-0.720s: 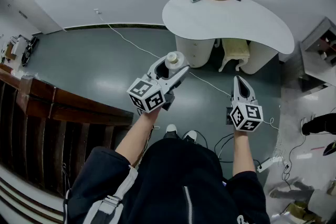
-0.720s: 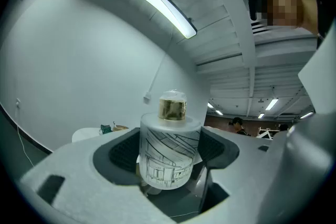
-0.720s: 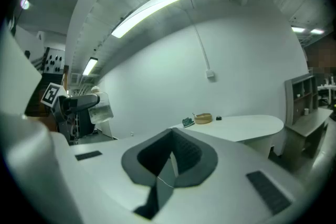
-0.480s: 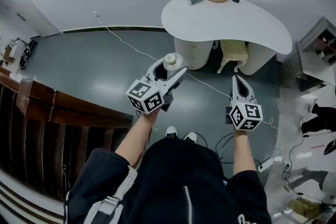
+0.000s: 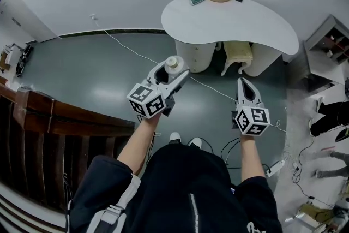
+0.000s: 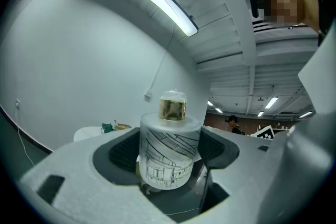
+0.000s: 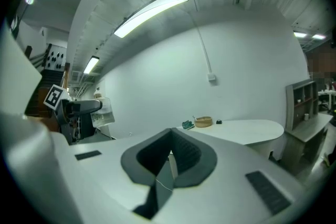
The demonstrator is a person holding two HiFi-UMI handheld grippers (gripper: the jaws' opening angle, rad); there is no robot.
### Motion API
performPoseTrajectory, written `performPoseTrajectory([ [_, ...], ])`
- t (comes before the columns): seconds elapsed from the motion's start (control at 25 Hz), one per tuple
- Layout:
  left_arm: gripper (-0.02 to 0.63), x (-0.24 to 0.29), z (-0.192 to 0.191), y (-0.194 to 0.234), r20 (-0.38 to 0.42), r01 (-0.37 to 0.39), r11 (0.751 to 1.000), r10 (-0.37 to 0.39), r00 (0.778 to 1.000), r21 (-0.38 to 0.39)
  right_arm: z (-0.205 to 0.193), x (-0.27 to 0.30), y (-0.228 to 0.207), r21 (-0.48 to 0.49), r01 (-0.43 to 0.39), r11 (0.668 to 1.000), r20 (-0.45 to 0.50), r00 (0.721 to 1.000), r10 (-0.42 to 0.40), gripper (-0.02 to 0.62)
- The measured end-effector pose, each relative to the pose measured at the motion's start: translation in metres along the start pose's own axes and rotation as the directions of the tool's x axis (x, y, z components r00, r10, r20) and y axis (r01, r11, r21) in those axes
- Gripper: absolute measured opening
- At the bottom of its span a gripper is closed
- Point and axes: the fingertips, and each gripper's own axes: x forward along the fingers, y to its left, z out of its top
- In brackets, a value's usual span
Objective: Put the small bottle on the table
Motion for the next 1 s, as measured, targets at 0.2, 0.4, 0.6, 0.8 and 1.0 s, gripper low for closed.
performPoseTrajectory([
  [0.2,0.339,0.011,-0.008,-0.008,-0.007,-0.005,1.000,0.005,1.000,0.004,-0.006,-0.007,-0.013,-0.005,-0.007,1.000,-0.010,1.000,0.007,0.002],
  [0.4,0.339,0.022,-0.014,-0.016,-0.015,-0.014,1.000,0.014,1.000,-0.005,-0.009,-0.007,-0.025,-0.012,-0.024,1.000,-0.031,0.999,0.024,0.002],
  [0.6,0.339,0.034,-0.025,-0.015,-0.024,-0.012,1.000,0.011,1.000,-0.019,-0.014,-0.003,-0.032,-0.011,-0.027,1.000,-0.035,0.999,0.026,0.002],
  [0.8,0.339,0.055,-0.029,-0.006,-0.029,0.000,1.000,-0.001,1.000,-0.022,-0.017,0.013,-0.044,-0.013,-0.023,1.000,-0.045,0.999,0.022,0.002],
  [1.0,0.339,0.081,-0.032,0.020,-0.041,0.005,0.999,-0.006,0.999,-0.036,-0.019,0.044,-0.057,-0.013,-0.015,1.000,-0.061,0.998,0.014,0.002],
])
